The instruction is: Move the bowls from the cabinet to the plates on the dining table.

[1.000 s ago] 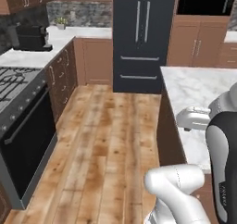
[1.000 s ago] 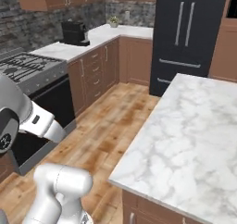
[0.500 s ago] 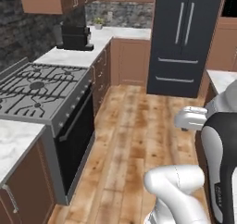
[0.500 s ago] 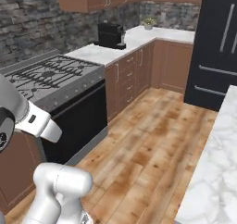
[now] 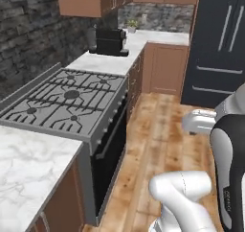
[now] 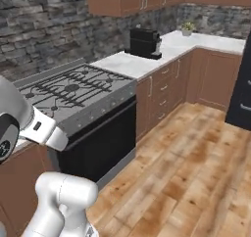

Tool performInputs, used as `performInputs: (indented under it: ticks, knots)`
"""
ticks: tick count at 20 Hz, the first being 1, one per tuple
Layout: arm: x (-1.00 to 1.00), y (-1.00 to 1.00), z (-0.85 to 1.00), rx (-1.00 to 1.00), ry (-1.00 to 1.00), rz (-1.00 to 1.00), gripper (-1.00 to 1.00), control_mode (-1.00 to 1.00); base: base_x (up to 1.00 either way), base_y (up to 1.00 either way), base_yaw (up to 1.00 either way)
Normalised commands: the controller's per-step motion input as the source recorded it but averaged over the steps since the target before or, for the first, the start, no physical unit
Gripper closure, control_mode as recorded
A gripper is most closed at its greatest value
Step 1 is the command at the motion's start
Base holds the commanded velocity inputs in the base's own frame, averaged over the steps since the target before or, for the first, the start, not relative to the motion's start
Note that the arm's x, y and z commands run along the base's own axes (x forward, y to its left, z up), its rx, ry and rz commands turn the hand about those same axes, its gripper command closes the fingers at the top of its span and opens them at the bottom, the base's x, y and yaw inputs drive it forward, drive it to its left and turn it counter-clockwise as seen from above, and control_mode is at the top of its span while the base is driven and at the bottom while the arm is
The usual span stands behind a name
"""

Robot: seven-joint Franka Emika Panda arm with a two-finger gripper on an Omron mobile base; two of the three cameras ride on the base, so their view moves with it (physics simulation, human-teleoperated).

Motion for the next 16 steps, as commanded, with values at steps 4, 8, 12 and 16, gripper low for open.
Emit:
performInputs:
  ticks: [4,8,12,16]
  knots:
    - [0.00,0.00,0.00,0.00,0.00,0.00,-1.00,1.00,0.10,0.62,0.74]
    - [0.00,0.00,0.00,0.00,0.00,0.00,-1.00,1.00,0.00,0.18,0.64]
    - [0.00,0.00,0.00,0.00,0.00,0.00,-1.00,1.00,0.00,0.00,0.56]
    - [0.00,0.00,0.00,0.00,0.00,0.00,-1.00,1.00,0.00,-0.11,0.55]
